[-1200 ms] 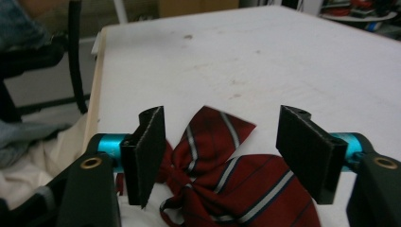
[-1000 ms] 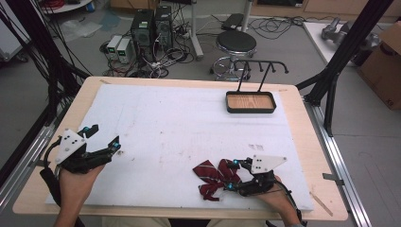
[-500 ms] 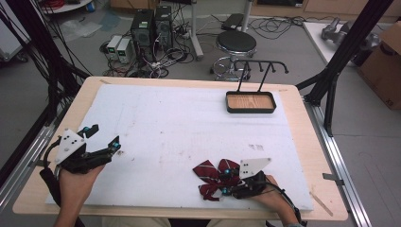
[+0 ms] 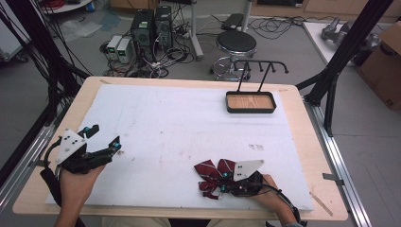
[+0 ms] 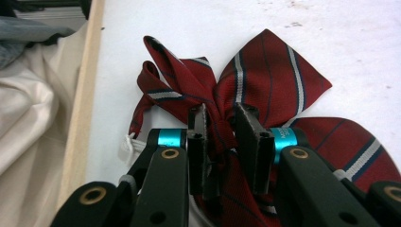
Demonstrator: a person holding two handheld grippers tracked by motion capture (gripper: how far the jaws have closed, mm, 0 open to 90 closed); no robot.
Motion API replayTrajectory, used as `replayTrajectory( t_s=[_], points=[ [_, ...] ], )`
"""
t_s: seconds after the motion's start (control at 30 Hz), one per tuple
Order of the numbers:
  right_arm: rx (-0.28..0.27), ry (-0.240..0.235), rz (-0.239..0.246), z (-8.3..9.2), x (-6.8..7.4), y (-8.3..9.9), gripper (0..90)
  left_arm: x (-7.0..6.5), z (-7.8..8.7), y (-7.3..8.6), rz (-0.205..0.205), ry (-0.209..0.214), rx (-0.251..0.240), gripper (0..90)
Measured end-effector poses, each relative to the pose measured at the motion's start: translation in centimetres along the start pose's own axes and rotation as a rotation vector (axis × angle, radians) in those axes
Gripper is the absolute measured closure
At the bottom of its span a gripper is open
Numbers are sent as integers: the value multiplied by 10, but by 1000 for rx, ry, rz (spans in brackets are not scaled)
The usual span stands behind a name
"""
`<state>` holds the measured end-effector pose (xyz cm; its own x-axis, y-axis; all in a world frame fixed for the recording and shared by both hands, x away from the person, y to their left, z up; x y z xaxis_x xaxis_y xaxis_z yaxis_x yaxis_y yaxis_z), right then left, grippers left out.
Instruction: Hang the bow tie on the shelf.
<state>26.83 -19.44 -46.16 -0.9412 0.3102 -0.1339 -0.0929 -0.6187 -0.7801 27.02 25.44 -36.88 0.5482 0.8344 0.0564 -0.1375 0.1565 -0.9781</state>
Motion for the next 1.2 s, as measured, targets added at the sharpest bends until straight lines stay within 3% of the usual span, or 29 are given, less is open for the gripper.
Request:
replayTrajectory(
  t_s=[0.13, 0.33, 0.5, 0.73, 1.2],
  points=[
    [-30, 57, -16, 5, -4, -1, 752, 0, 0, 0, -1, -1, -2, 218],
    [-120, 187, -99, 22, -18, -1, 753, 0, 0, 0, -2, 0, -1, 218],
    [-163, 286, -138, 36, -29, -1, 753, 0, -1, 0, -2, -3, -1, 218],
    [-209, 349, -163, 48, -44, -6, 754, 0, -2, 1, -5, -2, 3, 219],
    [-226, 413, -125, 60, -72, -33, 754, -1, -4, 1, -3, 7, 1, 219]
  ],
)
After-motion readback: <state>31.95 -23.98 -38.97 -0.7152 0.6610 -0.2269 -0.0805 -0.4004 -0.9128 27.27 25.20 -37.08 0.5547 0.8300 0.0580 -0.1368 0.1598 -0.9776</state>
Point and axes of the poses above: each handheld gripper's, and its own axes: z roughly backward along the jaws, y roughly out of its underside, x roughly to its left, the point moved 2 cm from there along -z, roughly forward along the jaws, and after that the axes turned 8 degrees about y, right-handed, at the moved point
